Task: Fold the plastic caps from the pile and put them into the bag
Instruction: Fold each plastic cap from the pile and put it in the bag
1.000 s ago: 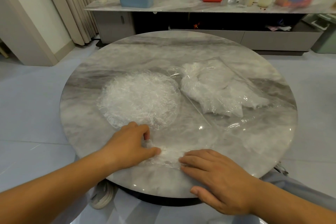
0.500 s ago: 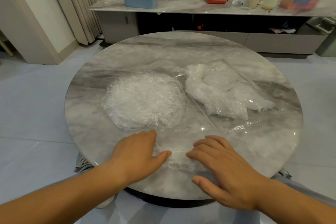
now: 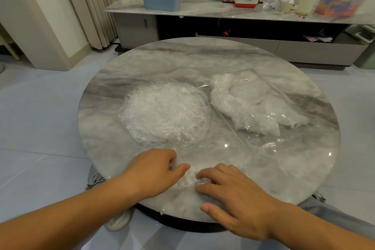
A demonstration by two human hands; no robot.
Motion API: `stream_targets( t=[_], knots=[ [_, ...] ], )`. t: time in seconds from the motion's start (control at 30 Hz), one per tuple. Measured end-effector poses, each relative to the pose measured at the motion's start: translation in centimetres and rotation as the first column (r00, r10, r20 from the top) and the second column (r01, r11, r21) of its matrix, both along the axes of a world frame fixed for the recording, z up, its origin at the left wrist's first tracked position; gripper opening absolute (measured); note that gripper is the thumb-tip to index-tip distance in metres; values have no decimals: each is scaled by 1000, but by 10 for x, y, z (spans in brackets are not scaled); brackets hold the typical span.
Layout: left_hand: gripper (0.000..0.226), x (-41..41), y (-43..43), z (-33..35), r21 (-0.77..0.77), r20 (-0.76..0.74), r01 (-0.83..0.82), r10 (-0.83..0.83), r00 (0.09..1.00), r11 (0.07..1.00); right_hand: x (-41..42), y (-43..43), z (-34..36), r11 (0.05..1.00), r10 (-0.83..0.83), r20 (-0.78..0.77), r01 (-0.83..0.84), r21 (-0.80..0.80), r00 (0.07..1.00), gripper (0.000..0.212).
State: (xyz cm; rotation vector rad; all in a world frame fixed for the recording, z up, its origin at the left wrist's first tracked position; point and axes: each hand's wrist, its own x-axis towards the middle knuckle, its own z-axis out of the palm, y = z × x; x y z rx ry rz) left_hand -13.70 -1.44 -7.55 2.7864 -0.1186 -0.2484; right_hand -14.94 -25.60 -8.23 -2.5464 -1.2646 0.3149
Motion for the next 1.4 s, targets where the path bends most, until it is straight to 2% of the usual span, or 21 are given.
stream_targets(
  t=[0.17,0.23,0.3,0.4,0.5,0.6,0.7,0.83,1.0,1.13,1.27,1.4],
  knots=[
    [51,4,7,4,-129,-86,-7,-4,996,992,0,-1,1,1000,-3,14,3,-22,1000,50],
    [46,5,6,5,-281,-165,-83,37,986,956,1,0,1,999,6,41,-4,-45,999,50],
    [41,6,3,6,-482,-311,-235,85,946,844,1,1,1,998,13,61,-10,-56,998,48],
    [35,5,-3,10,-664,-475,-393,46,879,636,4,1,-1,999,17,76,-14,-44,997,48],
    [32,2,-10,14,-748,-541,-472,-17,841,467,3,-2,-4,1000,-6,100,6,2,995,47],
    [36,1,-13,14,-765,-575,-517,-46,817,385,1,-9,-9,997,-36,143,26,69,989,43],
    [25,1,-13,12,-767,-568,-502,-59,821,400,1,-20,-12,983,-75,157,47,177,985,40],
    [24,4,-16,16,-741,-565,-464,-76,822,485,0,-26,-7,945,-142,185,78,318,972,31],
    [26,6,-20,17,-716,-540,-364,-142,830,596,-4,-19,-3,971,-56,311,-20,238,949,40],
    [29,9,-23,19,-700,-539,-340,-152,828,628,-4,-22,-8,985,-61,403,-11,173,913,40],
    [29,11,-21,20,-701,-564,-376,-149,812,607,-2,-26,-14,981,-164,357,116,153,920,34],
    [31,13,-21,20,-691,-569,-368,-155,808,622,-2,-30,-18,982,-172,300,138,131,938,29]
  ],
)
